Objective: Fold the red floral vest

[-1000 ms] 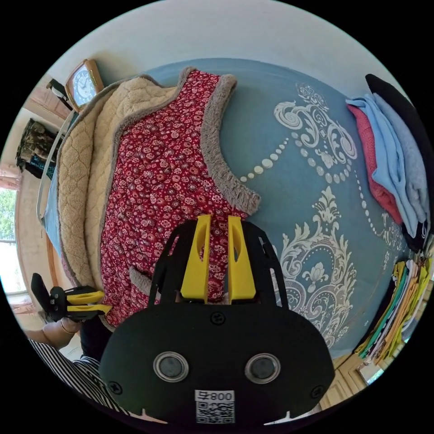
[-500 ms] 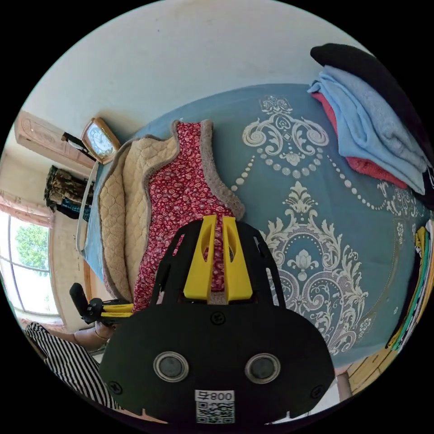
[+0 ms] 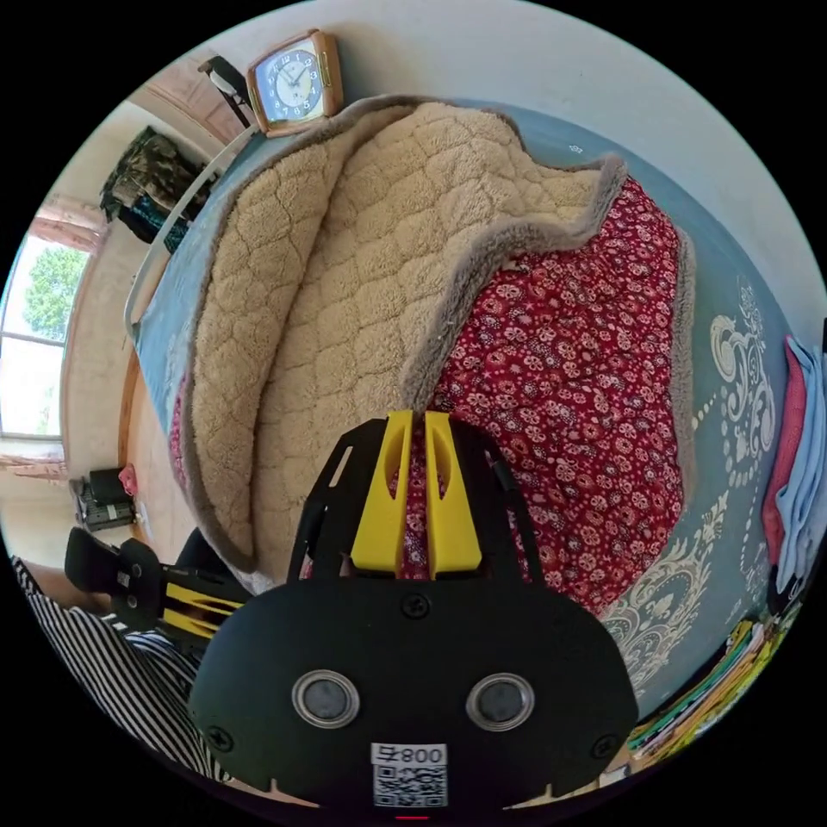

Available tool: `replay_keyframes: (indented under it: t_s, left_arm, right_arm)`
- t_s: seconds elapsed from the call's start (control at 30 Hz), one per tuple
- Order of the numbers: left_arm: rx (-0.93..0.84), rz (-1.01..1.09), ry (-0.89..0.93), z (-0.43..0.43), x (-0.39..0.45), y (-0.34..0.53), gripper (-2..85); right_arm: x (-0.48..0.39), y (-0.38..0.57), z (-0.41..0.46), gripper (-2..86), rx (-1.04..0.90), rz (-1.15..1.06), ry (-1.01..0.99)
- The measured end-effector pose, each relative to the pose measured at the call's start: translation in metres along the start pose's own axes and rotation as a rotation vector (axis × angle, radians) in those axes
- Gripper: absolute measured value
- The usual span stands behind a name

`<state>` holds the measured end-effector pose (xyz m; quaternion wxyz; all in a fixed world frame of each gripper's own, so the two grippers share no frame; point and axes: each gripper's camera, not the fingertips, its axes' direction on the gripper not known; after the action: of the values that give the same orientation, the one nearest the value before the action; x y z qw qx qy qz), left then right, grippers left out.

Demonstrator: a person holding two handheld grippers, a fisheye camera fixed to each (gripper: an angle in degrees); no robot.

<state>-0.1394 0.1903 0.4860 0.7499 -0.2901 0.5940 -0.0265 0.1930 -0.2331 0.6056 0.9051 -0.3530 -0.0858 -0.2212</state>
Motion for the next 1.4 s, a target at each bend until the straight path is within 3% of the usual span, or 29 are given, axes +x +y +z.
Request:
replay_keyframes:
  t_s: [0.13,0.23,0.33,0.47,0.57,0.73,0.9,1.03,1.2,1.27,1.4]
  left_arm:
    - [0.137,0.095,0.104,-0.031,0.029,-0.009,5.0]
    - [0.231,0.139,0.146,-0.052,0.042,-0.011,5.0]
    - [0.210,0.106,0.028,-0.059,0.039,-0.006,5.2]
    - [0.025,-0.057,-0.100,-0.035,0.001,0.012,6.0]
    - [0.027,-0.162,-0.015,-0.033,-0.023,0.024,6.7]
    - [0.084,-0.105,0.005,-0.051,-0.010,0.018,7.6]
    - [0.170,-0.029,-0.002,-0.079,0.010,0.011,7.5]
    - [0.312,0.031,0.092,-0.109,0.015,-0.003,6.7]
    - [0.384,0.063,-0.019,-0.126,-0.002,-0.069,2.9]
    - [0.328,0.049,-0.111,-0.114,-0.023,-0.122,1.3]
    - [0.082,0.018,-0.316,-0.069,-0.056,-0.181,0.5]
  right_arm:
    - [0.055,0.043,-0.097,2.5,0.342,0.062,-0.465]
    - [0.078,0.062,-0.141,2.3,0.449,0.043,-0.598]
    - [0.066,0.050,-0.134,2.3,0.392,0.036,-0.497]
    - [0.039,0.009,-0.041,1.7,0.163,0.045,-0.427]
    - [0.033,-0.005,0.008,0.8,0.037,0.118,-0.340]
    - [0.034,-0.001,-0.022,0.4,0.141,0.100,-0.347]
    - [0.048,-0.010,-0.068,0.1,0.297,0.126,-0.195]
    - [0.078,-0.055,-0.082,0.1,0.341,0.202,-0.109]
    - [0.113,-0.113,-0.069,0.0,0.237,0.308,0.060]
    - [0.130,-0.122,-0.050,0.0,0.149,0.329,0.097]
    - [0.142,-0.114,-0.056,0.0,0.235,0.383,-0.029]
